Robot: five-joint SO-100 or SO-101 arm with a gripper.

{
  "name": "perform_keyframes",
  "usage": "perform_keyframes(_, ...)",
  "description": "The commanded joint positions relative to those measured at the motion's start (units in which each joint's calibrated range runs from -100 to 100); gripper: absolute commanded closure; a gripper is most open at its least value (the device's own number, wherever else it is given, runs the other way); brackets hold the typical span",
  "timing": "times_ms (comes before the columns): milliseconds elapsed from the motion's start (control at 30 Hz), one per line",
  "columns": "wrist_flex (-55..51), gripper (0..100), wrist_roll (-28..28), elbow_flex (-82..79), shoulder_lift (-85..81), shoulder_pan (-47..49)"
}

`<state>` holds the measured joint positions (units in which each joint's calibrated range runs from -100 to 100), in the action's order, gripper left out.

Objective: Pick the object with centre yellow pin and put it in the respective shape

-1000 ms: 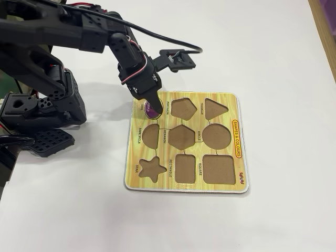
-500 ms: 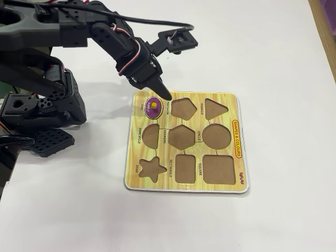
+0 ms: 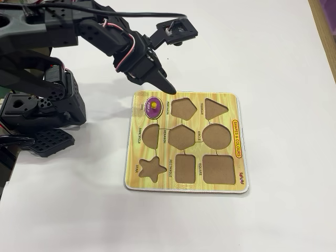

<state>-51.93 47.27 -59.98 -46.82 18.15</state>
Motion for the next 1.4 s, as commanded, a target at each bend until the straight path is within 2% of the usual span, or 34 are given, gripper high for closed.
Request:
perform_keyframes(0,0.67,80,4.4,-1.26,-3.14,-0.47)
perform_keyframes(133,0.76,81,10.84,-6.29,-7.49,-0.47)
perform_keyframes(267,0.76,81,13.29,-10.97,-12.93,-1.16)
perform_keyframes(567,0.76,81,12.98,-18.08,-24.81,-9.16)
perform_keyframes(1367,0.59,81,13.4,-38.49,-51.25,-14.24)
